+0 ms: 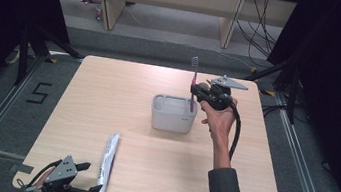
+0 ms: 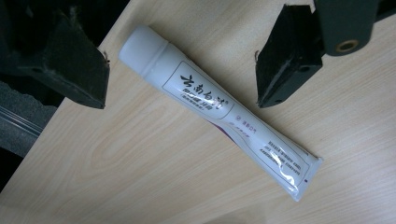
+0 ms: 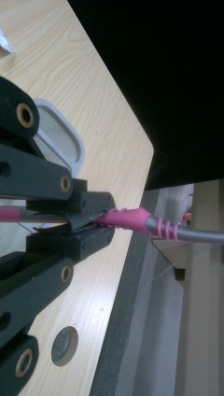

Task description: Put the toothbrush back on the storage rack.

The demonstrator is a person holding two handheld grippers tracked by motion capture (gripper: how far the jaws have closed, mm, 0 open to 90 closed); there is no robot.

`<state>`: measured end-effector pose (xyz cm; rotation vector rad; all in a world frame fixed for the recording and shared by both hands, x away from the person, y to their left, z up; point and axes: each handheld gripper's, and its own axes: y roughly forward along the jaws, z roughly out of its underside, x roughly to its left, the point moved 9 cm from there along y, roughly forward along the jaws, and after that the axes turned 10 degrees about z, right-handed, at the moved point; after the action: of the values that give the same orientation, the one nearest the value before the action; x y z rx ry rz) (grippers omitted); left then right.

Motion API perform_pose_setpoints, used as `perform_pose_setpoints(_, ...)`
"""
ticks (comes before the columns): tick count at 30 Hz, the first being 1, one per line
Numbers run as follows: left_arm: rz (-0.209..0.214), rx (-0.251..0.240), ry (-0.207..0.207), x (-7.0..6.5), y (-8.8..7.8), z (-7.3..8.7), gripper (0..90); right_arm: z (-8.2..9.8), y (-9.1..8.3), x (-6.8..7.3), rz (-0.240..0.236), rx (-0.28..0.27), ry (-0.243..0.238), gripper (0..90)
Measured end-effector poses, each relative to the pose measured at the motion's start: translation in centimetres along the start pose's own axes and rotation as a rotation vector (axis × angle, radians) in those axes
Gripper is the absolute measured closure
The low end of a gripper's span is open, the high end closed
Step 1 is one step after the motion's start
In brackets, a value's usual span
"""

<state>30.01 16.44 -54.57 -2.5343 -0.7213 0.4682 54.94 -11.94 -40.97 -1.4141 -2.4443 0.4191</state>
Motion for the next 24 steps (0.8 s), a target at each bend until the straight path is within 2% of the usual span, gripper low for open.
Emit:
perform_pose_setpoints(1, -0.004, 0.006, 0.0, 0.0, -0.1, 0.0, 17.3, 0.1, 0.2, -0.2, 0.017, -0.002, -0.017, 83.2)
perform_pose_setpoints(3, -0.002, 0.011, 0.006, 0.1, -0.1, 0.1, 17.3, 0.3, 0.5, -0.3, 0.024, 0.01, -0.021, 83.2)
perform_pose_setpoints(6, -0.005, 0.009, 0.004, 0.1, -0.1, 0.0, 17.3, 0.6, 0.8, -0.4, 0.031, 0.031, 0.005, 83.2)
perform_pose_setpoints(7, -0.004, 0.009, 0.005, 0.1, -0.1, 0.0, 17.3, 0.7, 1.1, -0.5, 0.034, 0.015, -0.015, 83.2)
perform_pose_setpoints(8, -0.004, 0.011, 0.006, 0.1, -0.1, 0.1, 17.3, 0.9, 1.1, -0.3, 0.025, 0.034, 0.005, 83.2)
perform_pose_setpoints(11, -0.005, 0.01, 0.002, 0.1, -0.1, 0.0, 17.3, 1.2, 1.5, -0.4, 0.037, 0.035, -0.03, 83.2)
perform_pose_setpoints(12, -0.005, 0.009, 0.003, 0.1, -0.1, 0.0, 17.3, 1.3, 1.6, -0.4, 0.035, 0.037, -0.016, 83.2)
perform_pose_setpoints(13, -0.004, 0.01, 0.004, 0.1, -0.1, 0.1, 17.3, 1.4, 1.7, -0.5, 0.031, 0.034, -0.022, 83.2)
perform_pose_setpoints(15, -0.003, 0.005, -0.001, 0.0, 0.0, 0.0, 17.3, 1.6, 1.8, -0.6, 0.047, 0.045, -0.01, 83.2)
perform_pose_setpoints(16, -0.003, 0.005, -0.003, 0.0, 0.0, 0.0, 17.3, 1.7, 1.9, -0.7, 0.044, 0.037, -0.021, 83.2)
perform_pose_setpoints(17, -0.003, 0.011, 0.0, 0.0, -0.1, 0.1, 17.3, 1.8, 1.9, -0.7, 0.042, 0.043, -0.004, 83.2)
perform_pose_setpoints(21, -0.003, 0.005, 0.0, 0.0, -0.1, 0.0, 17.3, 2.2, 2.2, -1.0, 0.054, 0.047, -0.027, 83.1)
perform_pose_setpoints(22, -0.003, 0.01, 0.006, 0.1, -0.1, 0.0, 17.3, 2.3, 2.3, -0.8, 0.039, 0.057, -0.012, 83.2)
perform_pose_setpoints(24, -0.002, 0.005, 0.002, 0.1, -0.1, 0.0, 17.3, 2.5, 2.4, -0.8, 0.044, 0.06, -0.006, 83.2)
